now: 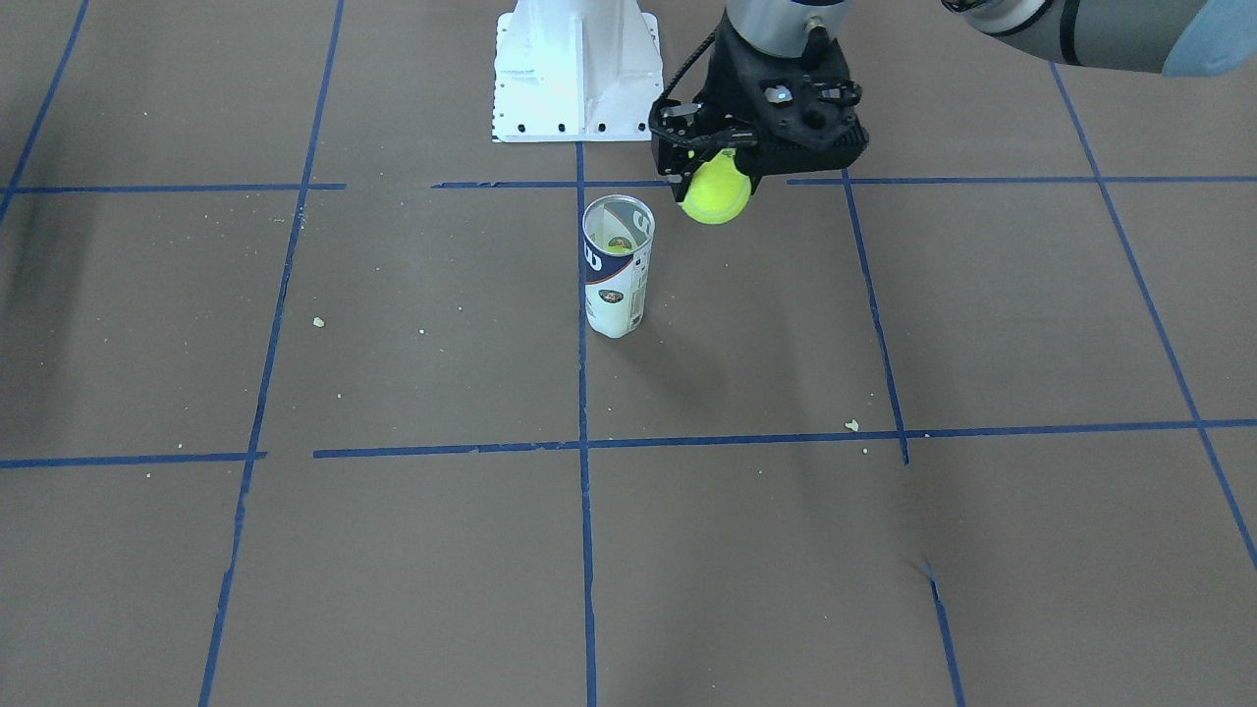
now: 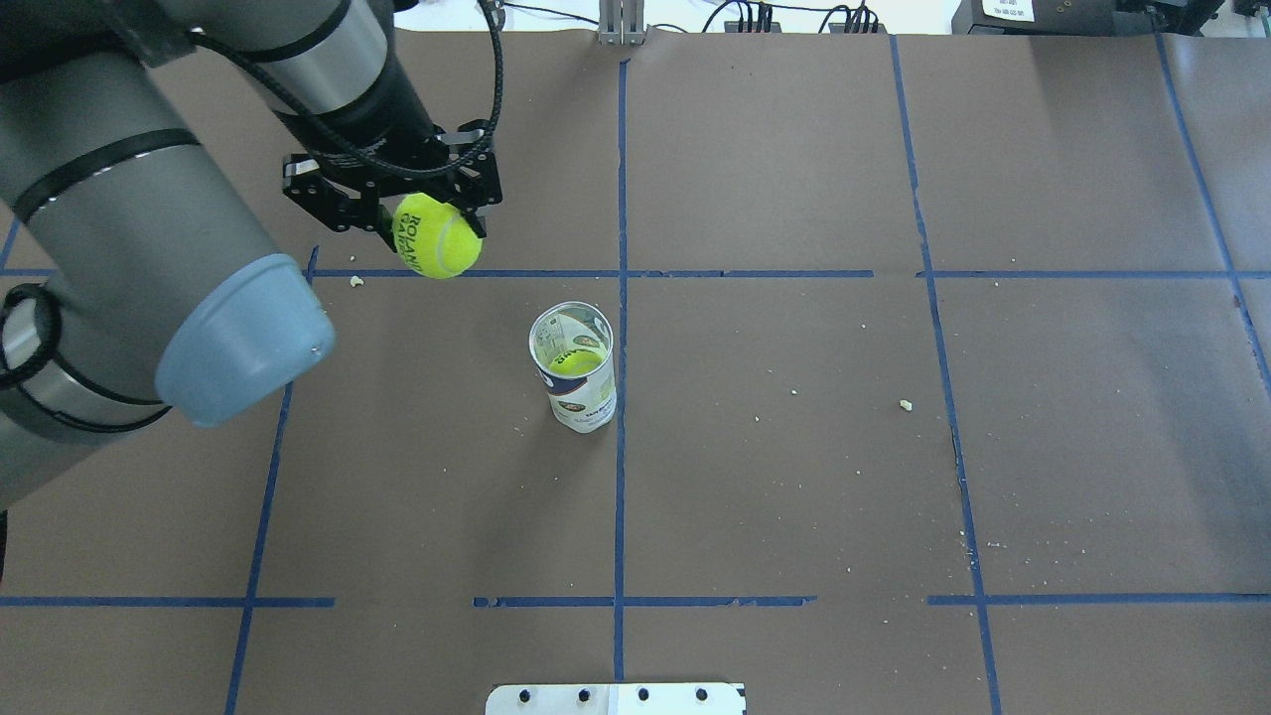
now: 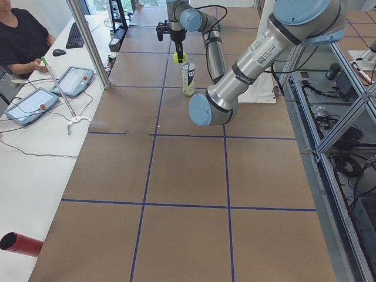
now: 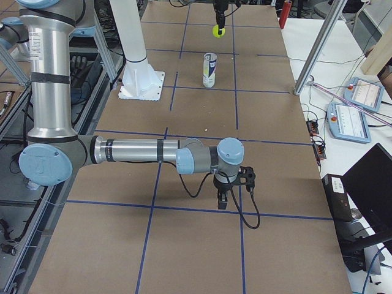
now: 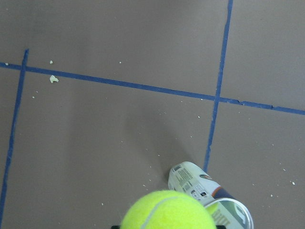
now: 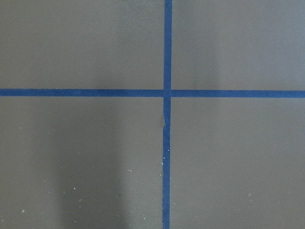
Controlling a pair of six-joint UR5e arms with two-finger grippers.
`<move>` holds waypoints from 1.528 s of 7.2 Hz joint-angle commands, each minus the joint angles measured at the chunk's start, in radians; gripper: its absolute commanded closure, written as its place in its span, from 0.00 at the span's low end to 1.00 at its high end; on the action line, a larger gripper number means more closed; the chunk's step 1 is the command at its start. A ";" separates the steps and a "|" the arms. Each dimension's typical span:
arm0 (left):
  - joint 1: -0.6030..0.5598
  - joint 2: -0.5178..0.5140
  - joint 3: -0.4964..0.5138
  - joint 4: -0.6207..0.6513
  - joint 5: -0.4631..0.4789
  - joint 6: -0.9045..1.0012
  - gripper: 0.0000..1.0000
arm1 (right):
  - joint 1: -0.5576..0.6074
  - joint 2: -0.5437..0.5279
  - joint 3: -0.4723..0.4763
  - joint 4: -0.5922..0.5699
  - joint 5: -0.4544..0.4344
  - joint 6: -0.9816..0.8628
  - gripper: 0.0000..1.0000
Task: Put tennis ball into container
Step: 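Lift the ball with the left gripper and carry it over the clear cup, then lower the ball into the clear cup and open the left gripper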
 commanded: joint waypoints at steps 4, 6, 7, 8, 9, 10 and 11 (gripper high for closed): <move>0.089 -0.013 0.104 -0.146 0.002 -0.096 1.00 | 0.000 0.000 0.000 0.000 0.000 0.000 0.00; 0.108 -0.012 0.106 -0.156 0.002 -0.094 1.00 | 0.000 0.000 0.000 0.000 0.000 0.000 0.00; 0.112 -0.012 0.115 -0.161 0.001 -0.093 0.86 | 0.000 0.000 0.000 0.000 0.000 0.000 0.00; 0.112 -0.009 0.115 -0.178 0.002 -0.090 0.01 | 0.000 0.000 0.000 0.000 0.000 0.000 0.00; 0.112 0.000 0.108 -0.179 0.002 -0.090 0.00 | 0.000 0.000 0.000 0.000 0.000 0.000 0.00; 0.112 0.002 0.103 -0.179 0.002 -0.090 0.00 | 0.000 0.000 0.000 0.000 0.000 0.000 0.00; 0.112 0.004 0.092 -0.178 0.005 -0.086 0.00 | 0.000 0.000 0.000 0.000 0.000 0.000 0.00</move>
